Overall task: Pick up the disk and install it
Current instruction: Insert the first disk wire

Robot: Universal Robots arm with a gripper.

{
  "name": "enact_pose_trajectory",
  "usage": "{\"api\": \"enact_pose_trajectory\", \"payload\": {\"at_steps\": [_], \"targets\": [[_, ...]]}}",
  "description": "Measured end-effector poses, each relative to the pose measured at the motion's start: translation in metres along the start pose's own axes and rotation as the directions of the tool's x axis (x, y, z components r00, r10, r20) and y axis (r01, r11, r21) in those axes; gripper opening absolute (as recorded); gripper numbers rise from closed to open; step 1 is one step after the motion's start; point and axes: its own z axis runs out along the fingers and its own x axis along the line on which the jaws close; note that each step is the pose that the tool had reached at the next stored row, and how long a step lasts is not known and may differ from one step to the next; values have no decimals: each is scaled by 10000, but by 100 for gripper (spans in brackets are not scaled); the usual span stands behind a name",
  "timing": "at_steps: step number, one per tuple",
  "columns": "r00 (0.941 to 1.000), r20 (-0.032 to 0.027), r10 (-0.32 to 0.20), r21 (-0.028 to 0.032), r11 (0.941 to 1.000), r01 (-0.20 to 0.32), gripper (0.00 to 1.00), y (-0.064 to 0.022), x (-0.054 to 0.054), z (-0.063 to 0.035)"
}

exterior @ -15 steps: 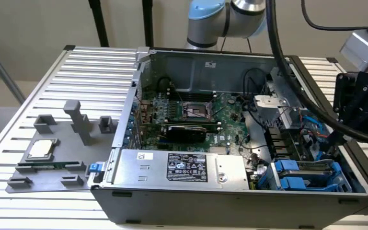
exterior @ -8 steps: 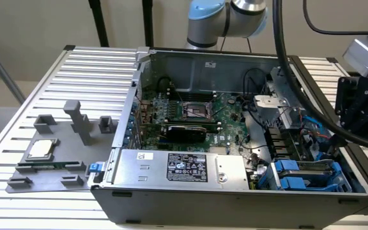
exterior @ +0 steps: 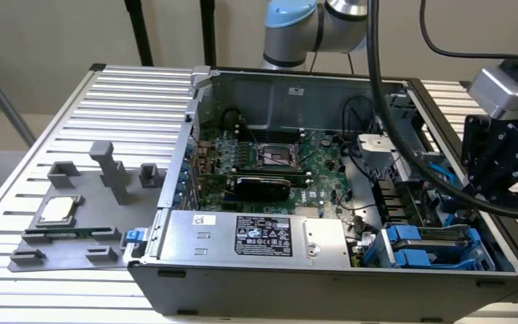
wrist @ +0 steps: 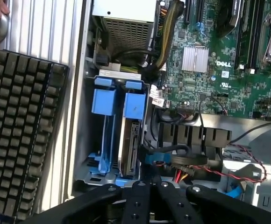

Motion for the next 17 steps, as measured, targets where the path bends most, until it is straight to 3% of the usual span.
{"api": "enact_pose_trajectory", "payload": {"at_steps": [5,6,13,17], "targets": [[10000,-22,-3,-2,10000,3,0,13,-64,67],[10000,-29,-2,-2,10000,2,100,18,-77,78],[10000,-76,-4,-22,10000,4,100,73,-108,113],[10000,-76,-6,-26,10000,6,100,87,-42,112]]}}
